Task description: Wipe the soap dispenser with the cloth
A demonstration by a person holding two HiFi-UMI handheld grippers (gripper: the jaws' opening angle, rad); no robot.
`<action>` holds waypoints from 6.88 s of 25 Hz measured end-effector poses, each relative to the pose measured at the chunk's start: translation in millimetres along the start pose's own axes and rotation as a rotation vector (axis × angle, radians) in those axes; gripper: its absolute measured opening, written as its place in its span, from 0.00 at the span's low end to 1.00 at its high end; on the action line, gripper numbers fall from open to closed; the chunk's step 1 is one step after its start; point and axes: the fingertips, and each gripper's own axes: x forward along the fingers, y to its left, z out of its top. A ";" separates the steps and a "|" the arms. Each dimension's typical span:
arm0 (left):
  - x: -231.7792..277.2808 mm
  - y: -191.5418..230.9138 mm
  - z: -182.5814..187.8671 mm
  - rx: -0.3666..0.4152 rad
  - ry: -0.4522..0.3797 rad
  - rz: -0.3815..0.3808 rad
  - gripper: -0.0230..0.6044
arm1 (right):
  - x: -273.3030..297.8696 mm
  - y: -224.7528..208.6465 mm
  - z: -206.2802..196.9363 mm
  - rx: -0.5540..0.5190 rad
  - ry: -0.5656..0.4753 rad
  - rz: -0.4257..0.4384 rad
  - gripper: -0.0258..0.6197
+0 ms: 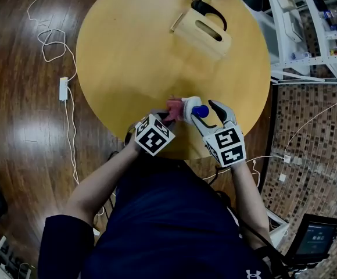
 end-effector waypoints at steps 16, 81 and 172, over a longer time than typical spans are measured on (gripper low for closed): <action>-43.4 6.6 12.0 0.104 -0.057 0.116 0.18 | 9.4 26.8 -10.6 -0.861 0.464 0.430 0.26; -12.8 -75.2 65.7 0.503 -0.036 0.033 0.18 | -18.7 13.6 -118.6 1.569 -0.240 0.327 0.25; 1.5 -3.6 67.2 0.567 -0.081 0.180 0.18 | -21.7 0.3 -37.2 0.610 -0.113 0.032 0.37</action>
